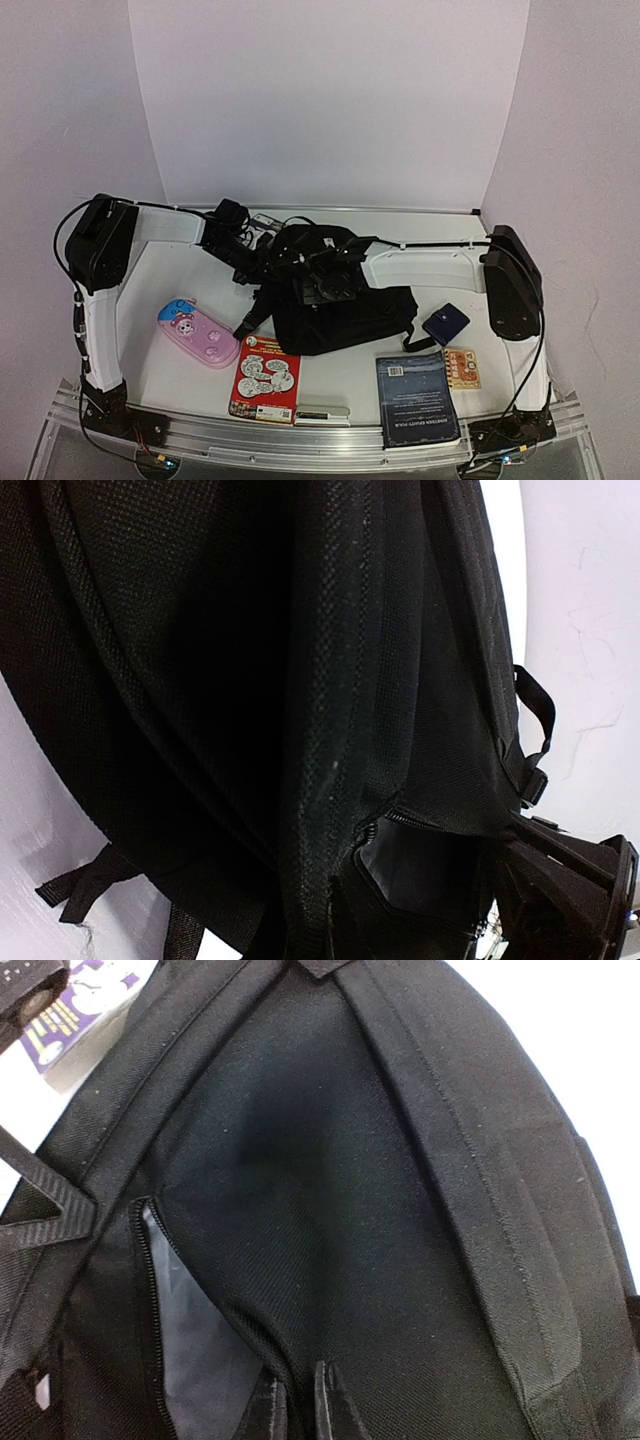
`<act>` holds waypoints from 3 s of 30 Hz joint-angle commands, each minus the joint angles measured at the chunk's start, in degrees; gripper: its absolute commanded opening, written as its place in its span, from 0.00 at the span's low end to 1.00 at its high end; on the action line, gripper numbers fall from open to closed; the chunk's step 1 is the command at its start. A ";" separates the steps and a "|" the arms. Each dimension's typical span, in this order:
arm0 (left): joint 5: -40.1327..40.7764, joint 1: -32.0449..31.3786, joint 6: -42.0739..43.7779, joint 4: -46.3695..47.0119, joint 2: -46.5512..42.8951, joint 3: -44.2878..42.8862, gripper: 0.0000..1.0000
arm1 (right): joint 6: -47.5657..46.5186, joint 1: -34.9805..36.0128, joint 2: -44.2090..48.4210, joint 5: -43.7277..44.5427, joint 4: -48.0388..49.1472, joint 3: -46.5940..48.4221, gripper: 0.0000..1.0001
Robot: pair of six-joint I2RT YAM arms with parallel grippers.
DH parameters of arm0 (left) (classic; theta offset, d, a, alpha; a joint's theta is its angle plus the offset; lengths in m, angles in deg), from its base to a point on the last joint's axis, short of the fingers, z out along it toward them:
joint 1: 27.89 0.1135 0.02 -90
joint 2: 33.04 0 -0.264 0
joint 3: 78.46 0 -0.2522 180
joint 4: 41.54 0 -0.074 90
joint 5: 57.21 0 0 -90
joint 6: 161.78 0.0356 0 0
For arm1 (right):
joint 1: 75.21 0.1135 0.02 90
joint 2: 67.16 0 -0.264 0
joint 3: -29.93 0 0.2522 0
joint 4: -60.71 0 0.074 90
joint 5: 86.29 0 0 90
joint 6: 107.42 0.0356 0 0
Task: Pack the student bag
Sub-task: Unzip the student bag at the center of the board, then pick up the stationery from the center of the board.
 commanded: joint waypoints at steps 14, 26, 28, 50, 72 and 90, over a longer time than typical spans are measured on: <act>9.48 2.02 6.79 -3.03 -14.21 0.31 0.68 | 5.22 -7.97 31.13 -4.00 -0.49 -24.36 0.83; 11.84 2.02 6.67 -2.64 -16.47 1.31 0.86 | 7.41 -35.84 50.94 -23.67 13.49 -54.91 0.67; 11.80 1.98 6.67 -2.64 -16.66 1.36 0.87 | 8.33 -39.58 52.88 -25.31 15.43 -58.71 0.62; 10.52 2.02 5.81 -2.11 -16.32 1.68 0.89 | 14.71 -45.02 50.92 -28.15 23.89 -69.81 0.46; 9.51 2.02 5.53 -1.86 -16.06 1.76 0.89 | 16.51 -45.05 44.87 -31.78 32.06 -71.25 0.38; 0.80 1.03 6.17 3.63 -19.50 3.93 0.88 | 18.07 -45.04 57.21 -36.71 32.76 -69.81 0.00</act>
